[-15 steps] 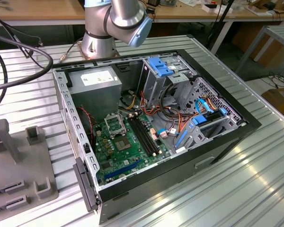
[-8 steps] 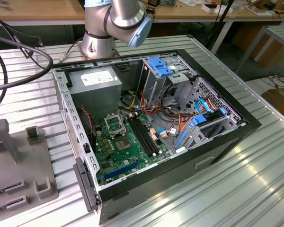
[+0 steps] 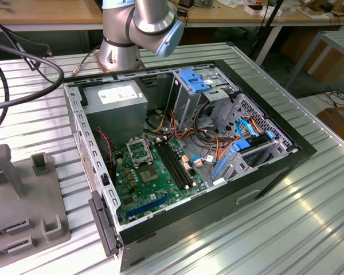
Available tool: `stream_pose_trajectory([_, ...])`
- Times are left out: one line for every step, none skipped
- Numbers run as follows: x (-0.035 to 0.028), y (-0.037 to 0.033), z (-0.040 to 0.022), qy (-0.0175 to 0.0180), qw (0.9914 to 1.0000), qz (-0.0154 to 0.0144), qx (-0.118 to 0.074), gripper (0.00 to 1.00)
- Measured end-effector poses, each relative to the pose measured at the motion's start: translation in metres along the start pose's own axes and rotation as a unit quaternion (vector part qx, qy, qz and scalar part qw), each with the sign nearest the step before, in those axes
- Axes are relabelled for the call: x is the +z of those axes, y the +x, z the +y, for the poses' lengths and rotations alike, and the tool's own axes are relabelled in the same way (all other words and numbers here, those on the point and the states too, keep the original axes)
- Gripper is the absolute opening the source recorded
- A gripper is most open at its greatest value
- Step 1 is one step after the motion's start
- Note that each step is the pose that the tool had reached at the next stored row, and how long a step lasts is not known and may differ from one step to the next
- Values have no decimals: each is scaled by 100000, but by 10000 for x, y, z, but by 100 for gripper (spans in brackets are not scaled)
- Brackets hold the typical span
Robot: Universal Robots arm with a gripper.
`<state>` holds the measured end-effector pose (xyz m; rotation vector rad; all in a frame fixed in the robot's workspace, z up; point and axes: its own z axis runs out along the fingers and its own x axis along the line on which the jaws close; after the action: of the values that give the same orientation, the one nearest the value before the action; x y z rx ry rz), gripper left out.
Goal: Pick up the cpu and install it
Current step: 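Pick up the cpu and move it towards the insertion slot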
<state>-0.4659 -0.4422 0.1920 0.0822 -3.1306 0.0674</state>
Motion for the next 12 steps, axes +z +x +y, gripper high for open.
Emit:
stream_pose_trajectory([0,0,0,0,100000,0,18,47])
stream_pose_trajectory([0,0,0,1,100000,4,52,47])
stream_pose_trajectory([0,0,0,3,100000,8,119,47])
stream_pose_trajectory([0,0,0,-1,100000,13,209,47])
stream_pose_trajectory([0,0,0,-1,99999,22,380,47])
stream_pose_trajectory([-1,1,0,-1,99998,33,588,47])
stream_pose_trajectory([0,0,0,-8,99996,42,942,47])
stream_pose_trajectory([0,0,1,-13,99993,52,1185,47])
stream_pose_trajectory([0,0,0,-11,99990,65,1391,47])
stream_pose_trajectory([0,-1,0,-10,99990,65,1434,47])
stream_pose_trajectory([0,-1,0,-14,99990,66,1438,47])
stream_pose_trajectory([0,-1,0,-14,99990,67,1443,47])
